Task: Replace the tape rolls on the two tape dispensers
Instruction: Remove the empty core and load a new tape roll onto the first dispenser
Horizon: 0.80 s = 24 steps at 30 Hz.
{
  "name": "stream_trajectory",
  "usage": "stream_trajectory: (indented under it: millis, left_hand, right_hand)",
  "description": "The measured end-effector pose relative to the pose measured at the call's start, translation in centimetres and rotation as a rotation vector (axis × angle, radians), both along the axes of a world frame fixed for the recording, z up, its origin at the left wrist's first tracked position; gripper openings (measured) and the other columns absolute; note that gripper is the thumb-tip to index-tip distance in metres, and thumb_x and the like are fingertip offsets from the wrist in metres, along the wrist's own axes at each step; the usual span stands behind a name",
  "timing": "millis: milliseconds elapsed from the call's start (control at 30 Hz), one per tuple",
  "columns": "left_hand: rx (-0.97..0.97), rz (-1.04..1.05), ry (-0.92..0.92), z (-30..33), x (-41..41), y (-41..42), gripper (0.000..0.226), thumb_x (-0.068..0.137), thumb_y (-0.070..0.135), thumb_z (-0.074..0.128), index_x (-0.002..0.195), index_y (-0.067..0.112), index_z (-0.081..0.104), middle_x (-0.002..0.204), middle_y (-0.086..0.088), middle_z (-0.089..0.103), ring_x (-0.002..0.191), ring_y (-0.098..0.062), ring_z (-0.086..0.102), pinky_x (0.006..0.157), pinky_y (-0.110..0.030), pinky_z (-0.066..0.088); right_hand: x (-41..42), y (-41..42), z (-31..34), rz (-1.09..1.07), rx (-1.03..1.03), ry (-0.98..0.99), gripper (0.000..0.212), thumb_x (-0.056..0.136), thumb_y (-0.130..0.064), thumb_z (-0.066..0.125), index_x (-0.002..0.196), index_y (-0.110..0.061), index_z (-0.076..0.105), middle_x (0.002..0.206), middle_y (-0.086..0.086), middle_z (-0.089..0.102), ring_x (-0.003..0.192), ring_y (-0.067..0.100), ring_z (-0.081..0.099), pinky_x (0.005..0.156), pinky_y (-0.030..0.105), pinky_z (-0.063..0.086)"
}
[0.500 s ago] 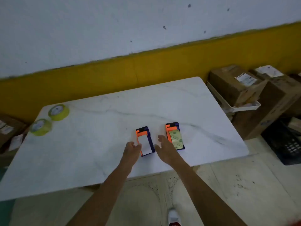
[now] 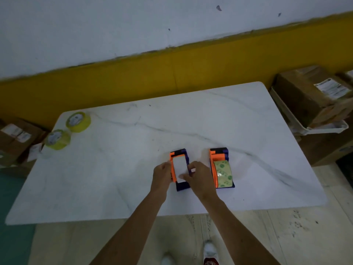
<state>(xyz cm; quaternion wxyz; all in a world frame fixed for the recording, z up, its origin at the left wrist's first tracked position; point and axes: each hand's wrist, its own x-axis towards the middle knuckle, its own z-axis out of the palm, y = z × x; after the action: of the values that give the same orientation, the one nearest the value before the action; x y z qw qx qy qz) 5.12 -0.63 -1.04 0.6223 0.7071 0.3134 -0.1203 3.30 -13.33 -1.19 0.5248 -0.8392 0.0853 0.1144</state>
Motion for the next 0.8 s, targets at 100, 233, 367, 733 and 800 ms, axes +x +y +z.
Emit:
stream_trajectory:
  millis: [100,233,367,733,800]
  left_hand:
    - [0.014,-0.008,0.012,0.0,0.3,0.6,0.015,0.089,0.017,0.046,0.080,0.013,0.057,0.081,-0.015,0.057,0.075,-0.024,0.055,0.073,-0.040,0.048]
    - [0.055,-0.135,0.067,-2.4,-1.0,1.1,0.014,0.080,0.030,0.044,0.078,0.018,0.051,0.084,-0.010,0.053,0.078,-0.020,0.052,0.073,-0.038,0.043]
    - [0.035,-0.184,0.121,-3.3,-2.1,1.6,0.017,0.071,0.037,0.051,0.078,0.022,0.054,0.091,-0.011,0.057,0.084,-0.020,0.056,0.079,-0.039,0.047]
    - [-0.413,0.076,-0.311,5.1,1.1,13.6,0.066,0.077,0.058,0.061,0.137,0.035,0.044,0.134,0.000,0.058,0.121,-0.024,0.059,0.090,-0.046,0.056]
    - [-0.398,0.054,-0.302,5.1,2.7,17.4,0.075,0.071,0.051,0.073,0.137,0.031,0.043,0.135,-0.004,0.056,0.117,-0.025,0.062,0.086,-0.047,0.059]
  right_hand:
    - [0.8,-1.0,1.2,0.037,-0.061,-0.036,0.018,0.080,-0.019,0.073,0.092,-0.010,0.062,0.082,-0.001,0.066,0.068,0.006,0.059,0.057,0.010,0.043]
    - [1.2,-2.7,3.8,0.064,-0.063,-0.153,0.023,0.091,-0.020,0.060,0.112,-0.011,0.056,0.085,-0.003,0.061,0.075,0.012,0.057,0.067,0.018,0.043]
    - [2.0,-2.4,5.1,0.096,-0.021,-0.185,0.023,0.093,-0.022,0.056,0.112,-0.009,0.058,0.099,0.002,0.068,0.090,0.018,0.063,0.074,0.014,0.046]
    - [7.0,13.4,8.3,0.346,0.178,-0.237,0.023,0.094,-0.013,0.053,0.113,-0.014,0.066,0.102,0.004,0.073,0.094,0.020,0.068,0.085,0.037,0.052]
    - [8.7,16.9,8.1,0.388,0.169,-0.228,0.023,0.094,-0.013,0.053,0.112,-0.019,0.066,0.102,-0.001,0.074,0.093,0.013,0.069,0.086,0.033,0.055]
